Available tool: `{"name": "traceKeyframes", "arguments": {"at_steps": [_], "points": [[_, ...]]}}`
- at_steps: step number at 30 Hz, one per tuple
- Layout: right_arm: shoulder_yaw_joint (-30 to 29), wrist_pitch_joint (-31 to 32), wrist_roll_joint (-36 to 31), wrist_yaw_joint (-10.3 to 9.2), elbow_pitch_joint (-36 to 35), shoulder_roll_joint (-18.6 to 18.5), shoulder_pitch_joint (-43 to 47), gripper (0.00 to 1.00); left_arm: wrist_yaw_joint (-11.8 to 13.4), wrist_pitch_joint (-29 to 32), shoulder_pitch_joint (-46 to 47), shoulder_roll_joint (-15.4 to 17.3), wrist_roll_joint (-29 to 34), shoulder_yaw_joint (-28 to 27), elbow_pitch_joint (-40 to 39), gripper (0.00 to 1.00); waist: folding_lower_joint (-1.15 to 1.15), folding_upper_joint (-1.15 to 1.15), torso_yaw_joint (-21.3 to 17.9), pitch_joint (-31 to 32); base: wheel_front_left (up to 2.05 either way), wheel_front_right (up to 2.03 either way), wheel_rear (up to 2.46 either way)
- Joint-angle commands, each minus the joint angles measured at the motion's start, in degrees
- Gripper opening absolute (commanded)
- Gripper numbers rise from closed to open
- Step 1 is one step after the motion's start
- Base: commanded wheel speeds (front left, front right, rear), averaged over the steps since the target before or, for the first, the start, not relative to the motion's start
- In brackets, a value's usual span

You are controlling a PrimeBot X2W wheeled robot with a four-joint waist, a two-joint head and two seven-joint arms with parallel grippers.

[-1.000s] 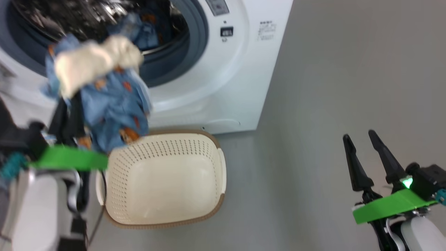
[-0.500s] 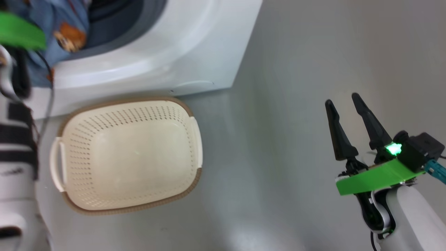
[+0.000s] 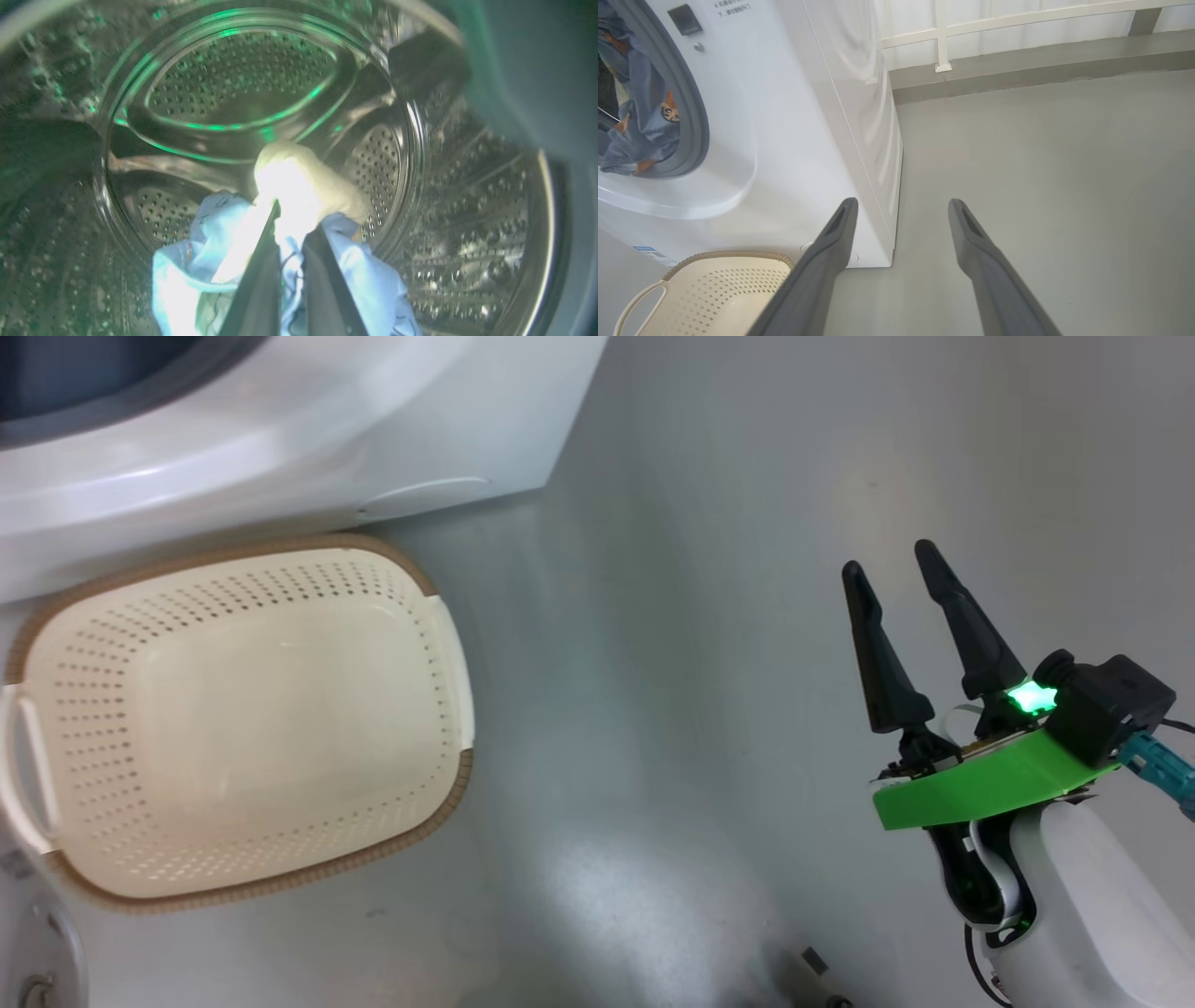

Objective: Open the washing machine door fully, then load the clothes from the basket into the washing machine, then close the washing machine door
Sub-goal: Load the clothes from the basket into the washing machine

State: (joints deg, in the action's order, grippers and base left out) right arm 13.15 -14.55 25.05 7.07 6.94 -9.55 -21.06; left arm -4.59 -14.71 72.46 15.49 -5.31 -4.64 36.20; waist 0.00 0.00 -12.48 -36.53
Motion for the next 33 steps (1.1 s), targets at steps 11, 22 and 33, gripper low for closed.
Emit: {"name": "traceKeyframes", "arguments": {"at_steps": [11, 22, 33], "points": [[2.5, -0.4, 0.0, 0.42, -1.0, 0.5, -0.1, 1.00, -0.6, -0.3, 1.2, 3.9, 1.1, -1.8, 9.0, 1.00, 0.00, 0.00, -1.5, -0.8, 0.00, 0.00, 0.00], [2.7, -0.4, 0.0, 0.42, -0.9, 0.0, -0.3, 1.00, -0.7, -0.3, -0.9, 2.6, 1.3, -2.1, 10.1, 1.00, 0.00, 0.00, -0.5, 0.6, 0.00, 0.00, 0.00], [2.2, -0.4, -0.3, 0.42, -0.5, -1.1, 0.4, 1.00, -1.2, -0.3, -11.0, -1.0, 0.3, -4.0, 6.5, 1.00, 0.00, 0.00, 1.9, 5.2, 0.00, 0.00, 0.00]]}}
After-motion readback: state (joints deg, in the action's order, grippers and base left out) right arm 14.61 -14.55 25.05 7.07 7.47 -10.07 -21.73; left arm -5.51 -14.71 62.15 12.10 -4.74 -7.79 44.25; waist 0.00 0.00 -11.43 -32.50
